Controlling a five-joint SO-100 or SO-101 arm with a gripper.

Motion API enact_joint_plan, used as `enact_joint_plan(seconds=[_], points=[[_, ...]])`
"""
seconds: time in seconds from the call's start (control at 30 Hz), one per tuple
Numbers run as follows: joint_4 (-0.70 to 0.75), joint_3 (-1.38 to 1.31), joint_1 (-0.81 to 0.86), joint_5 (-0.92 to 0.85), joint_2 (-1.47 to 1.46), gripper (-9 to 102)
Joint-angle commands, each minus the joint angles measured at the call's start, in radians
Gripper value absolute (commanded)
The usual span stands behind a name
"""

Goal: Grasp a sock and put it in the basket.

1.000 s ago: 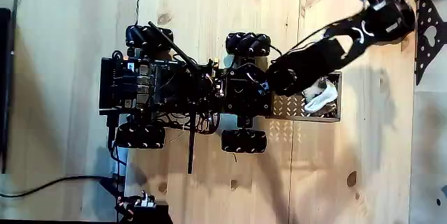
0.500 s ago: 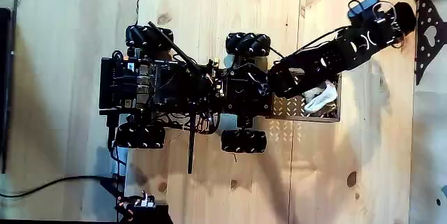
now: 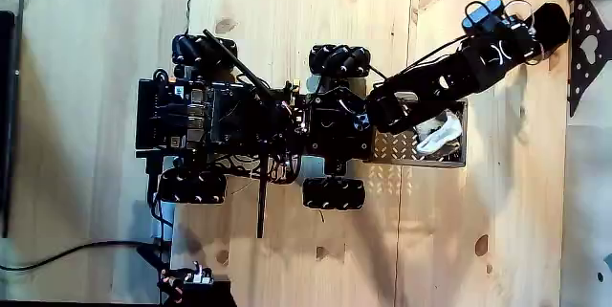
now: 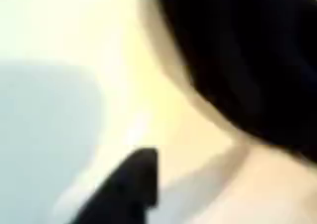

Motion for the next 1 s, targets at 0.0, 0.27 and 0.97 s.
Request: enact_joint_plan(seconds=[0.0, 0.27, 0.97], points=[[0.009, -0.012, -0.003, -0.026, -0.029, 37], [0.014, -0.015, -0.026, -0.026, -0.118, 39], [-0.21, -0.028, -0.193, 0.069, -0.071, 38]])
